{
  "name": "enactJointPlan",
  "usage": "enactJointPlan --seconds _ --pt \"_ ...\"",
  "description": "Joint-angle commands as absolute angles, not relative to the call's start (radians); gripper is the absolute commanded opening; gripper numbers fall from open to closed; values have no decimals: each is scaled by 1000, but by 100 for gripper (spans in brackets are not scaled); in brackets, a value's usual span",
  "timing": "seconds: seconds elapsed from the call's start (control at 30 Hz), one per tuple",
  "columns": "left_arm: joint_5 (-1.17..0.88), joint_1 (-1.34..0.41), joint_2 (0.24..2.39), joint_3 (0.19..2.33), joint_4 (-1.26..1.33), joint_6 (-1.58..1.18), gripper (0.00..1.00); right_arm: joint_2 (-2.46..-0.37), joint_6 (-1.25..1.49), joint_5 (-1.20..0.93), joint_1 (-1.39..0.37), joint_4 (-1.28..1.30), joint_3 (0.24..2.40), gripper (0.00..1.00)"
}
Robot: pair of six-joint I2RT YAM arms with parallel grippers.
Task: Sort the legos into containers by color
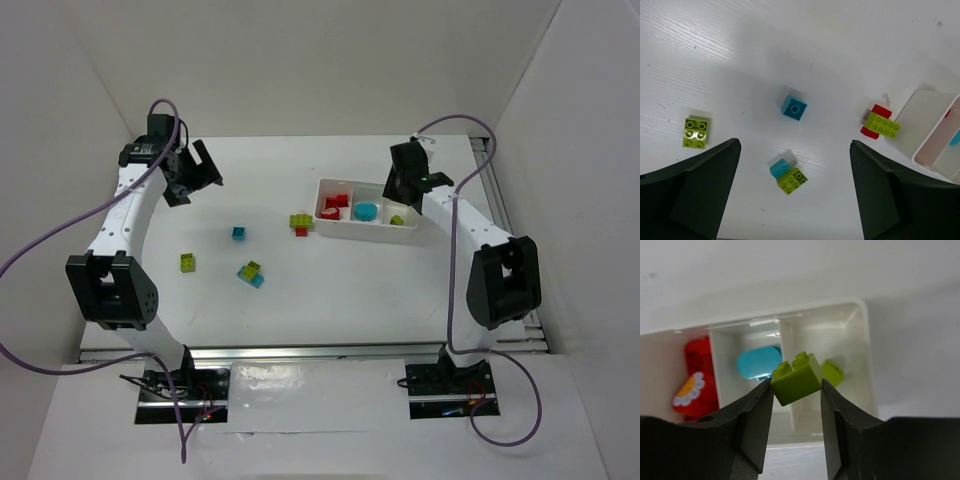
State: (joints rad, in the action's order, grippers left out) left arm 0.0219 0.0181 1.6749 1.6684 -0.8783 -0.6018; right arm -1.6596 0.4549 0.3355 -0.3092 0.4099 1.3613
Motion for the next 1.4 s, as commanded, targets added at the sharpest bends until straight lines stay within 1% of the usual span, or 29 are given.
enactJointPlan --seconds 0.0,0.2,0.23,0.27,0.3,0.33,0.37,0.47,0.57,0.63,0.7,0.77,0.87,0.93,0.97,1.07,1.1,1.13,1.2,1.23,1.27,1.37 --pt "15 17 1687 1703 -867 -581 100 -1644 494 362 -284 430 1333 35" --pt "-6 17 1687 1703 -867 -581 100 -1713 494 399 -256 430 1344 39" --pt "-6 17 1687 1703 -867 -581 100 -1713 483 399 -256 411 1344 41" --pt "-6 17 1687 1703 -867 -581 100 -1723 483 399 -256 411 1344 45" --pt "-6 17 1687 1703 -867 -581 100 -1735 483 399 -256 411 1353 50" --pt "-6 17 1687 1703 -867 -581 100 -1735 483 399 -256 411 1368 57" --pt "-6 17 1687 1703 -867 -581 100 -1746 483 399 -256 420 1368 67" --pt "-6 17 1687 1703 -867 -581 100 -1737 474 408 -265 420 1379 76" --pt "-6 17 1687 1703 -876 -581 100 -1724 463 428 -291 420 1402 77" --pt "5 17 1687 1703 -876 -581 100 -1686 451 428 -325 411 1411 71" --pt "15 17 1687 1692 -876 -581 100 -1663 410 385 -363 367 1411 64" --pt "34 17 1687 1671 -876 -604 100 -1654 381 312 -449 354 1436 61" --pt "67 17 1666 1640 -885 -614 100 -1721 333 181 -599 354 1511 61" --pt "78 49 1657 1631 -897 -624 100 -1805 289 120 -676 342 1572 64" --pt "87 58 1648 1641 -897 -635 100 -1830 269 59 -749 324 1583 68" --pt "77 92 1647 1703 -923 -644 100 -1943 239 20 -866 302 1660 71" --pt "77 92 1657 1725 -942 -644 100 -1974 248 20 -886 311 1689 71" --pt "77 92 1657 1770 -952 -644 100 -2040 249 20 -903 325 1763 73" --pt "77 92 1657 1798 -966 -634 100 -2100 249 32 -943 383 1828 77" --pt "77 92 1657 1807 -966 -634 100 -2150 249 32 -954 403 1856 83" --pt "77 101 1657 1807 -966 -634 100 -2175 249 32 -954 447 1914 86" --pt "103 101 1648 1793 -966 -634 100 -2243 249 32 -965 477 1991 87"
